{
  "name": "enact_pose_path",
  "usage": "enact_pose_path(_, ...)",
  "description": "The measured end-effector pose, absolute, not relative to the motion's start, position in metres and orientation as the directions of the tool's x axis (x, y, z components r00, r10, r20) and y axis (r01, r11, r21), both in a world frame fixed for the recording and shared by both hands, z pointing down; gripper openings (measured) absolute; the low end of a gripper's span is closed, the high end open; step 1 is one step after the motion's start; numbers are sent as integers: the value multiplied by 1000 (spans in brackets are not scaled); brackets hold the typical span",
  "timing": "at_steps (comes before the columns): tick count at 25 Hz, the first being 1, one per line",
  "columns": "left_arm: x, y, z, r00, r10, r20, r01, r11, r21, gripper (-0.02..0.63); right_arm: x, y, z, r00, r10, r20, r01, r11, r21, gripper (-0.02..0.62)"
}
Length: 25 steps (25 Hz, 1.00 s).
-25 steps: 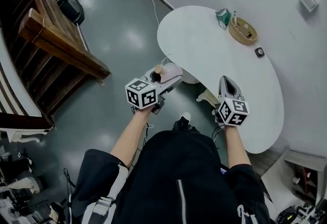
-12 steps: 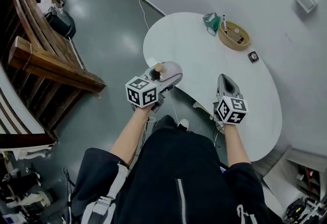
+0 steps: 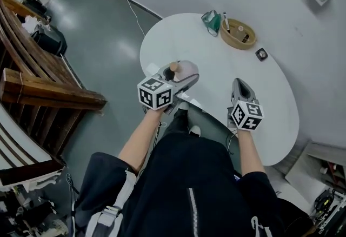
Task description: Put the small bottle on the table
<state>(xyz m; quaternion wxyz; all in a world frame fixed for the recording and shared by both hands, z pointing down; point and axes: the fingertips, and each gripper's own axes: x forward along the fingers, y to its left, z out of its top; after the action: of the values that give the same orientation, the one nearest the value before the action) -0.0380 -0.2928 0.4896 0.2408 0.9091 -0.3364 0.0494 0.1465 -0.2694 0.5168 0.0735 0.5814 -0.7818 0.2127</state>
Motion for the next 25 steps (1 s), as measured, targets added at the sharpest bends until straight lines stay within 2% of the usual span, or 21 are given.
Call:
enact_pose_path(11,-55,-342,547,781,-506,367,-623,-678,390,387,127,-299,530,-265,-870,415,-956,181,-232,2)
enact_pose_path(16,-62,-353,582,783,-458,421,-616,-668,418,387,131,-304,540,-226,-864,450,-965,137,-222,2)
enact_pose_path(25,-62,-394,632,767,-400,502,-610,-698,375,387,141,-318,551,-151,-860,488,-976,53,-210,2)
